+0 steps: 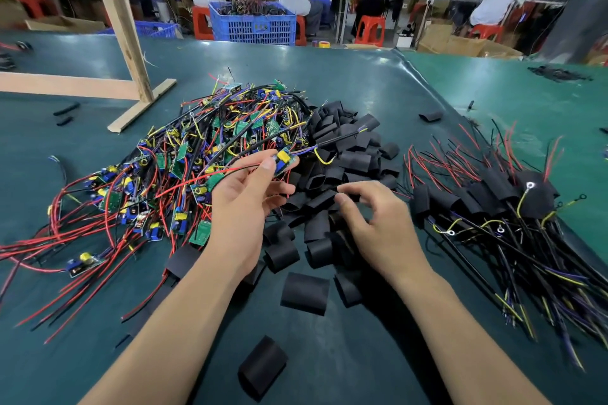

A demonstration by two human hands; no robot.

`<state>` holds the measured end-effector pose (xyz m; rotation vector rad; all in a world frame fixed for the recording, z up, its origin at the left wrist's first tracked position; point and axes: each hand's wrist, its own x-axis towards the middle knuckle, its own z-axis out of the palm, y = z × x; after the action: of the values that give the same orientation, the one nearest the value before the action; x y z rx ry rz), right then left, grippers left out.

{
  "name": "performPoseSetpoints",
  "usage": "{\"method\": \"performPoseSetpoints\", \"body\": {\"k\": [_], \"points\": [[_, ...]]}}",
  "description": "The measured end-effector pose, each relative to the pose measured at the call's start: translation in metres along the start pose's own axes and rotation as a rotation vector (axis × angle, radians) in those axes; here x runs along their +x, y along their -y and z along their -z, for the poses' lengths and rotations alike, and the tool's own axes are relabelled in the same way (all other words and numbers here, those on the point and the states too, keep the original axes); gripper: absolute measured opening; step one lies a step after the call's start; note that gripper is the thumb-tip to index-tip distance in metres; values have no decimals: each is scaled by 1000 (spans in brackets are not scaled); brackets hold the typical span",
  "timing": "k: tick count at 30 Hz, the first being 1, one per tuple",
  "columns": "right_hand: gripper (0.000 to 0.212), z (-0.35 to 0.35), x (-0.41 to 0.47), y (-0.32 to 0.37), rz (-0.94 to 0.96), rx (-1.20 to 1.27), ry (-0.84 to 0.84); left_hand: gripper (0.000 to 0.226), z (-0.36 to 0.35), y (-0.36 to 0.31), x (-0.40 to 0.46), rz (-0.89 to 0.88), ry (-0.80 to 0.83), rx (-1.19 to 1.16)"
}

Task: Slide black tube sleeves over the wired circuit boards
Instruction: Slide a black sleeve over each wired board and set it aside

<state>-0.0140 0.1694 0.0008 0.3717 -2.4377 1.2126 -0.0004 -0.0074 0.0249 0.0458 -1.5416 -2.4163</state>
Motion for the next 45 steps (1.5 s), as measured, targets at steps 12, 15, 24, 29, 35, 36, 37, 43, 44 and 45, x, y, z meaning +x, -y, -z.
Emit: {"method": "performPoseSetpoints", "body": {"k": [12, 15, 24, 29, 35, 36, 37, 43, 44, 45], "points": [[16, 19, -2, 18, -160, 877, 150, 23, -7, 3, -9, 136, 349, 30], [15, 16, -3, 21, -177, 867, 128, 25, -8, 7, -9, 49, 327, 66], [14, 19, 2, 18, -292, 1043, 46, 27, -7, 12, -3, -4, 105, 106], [29, 32, 1, 11, -226, 1008, 317, 27, -4, 4, 0, 70, 55, -16], [33, 11, -5, 22, -233, 901, 309, 24, -15, 9, -12, 139, 205, -54], [27, 8, -5, 23, -251, 956, 250, 27, -16, 11, -14, 136, 228, -11], [20, 6, -4, 24, -280, 1030, 189, 29, -17, 13, -15, 120, 245, 37], [22, 9, -4, 23, -285, 1180, 226, 19, -13, 13, -15, -130, 305, 266], [21, 9, -3, 23, -278, 1128, 181, 16, -11, 13, -15, -154, 334, 315], [20, 11, -2, 24, -278, 1076, 121, 15, -6, 13, -12, -220, 363, 426]]}}
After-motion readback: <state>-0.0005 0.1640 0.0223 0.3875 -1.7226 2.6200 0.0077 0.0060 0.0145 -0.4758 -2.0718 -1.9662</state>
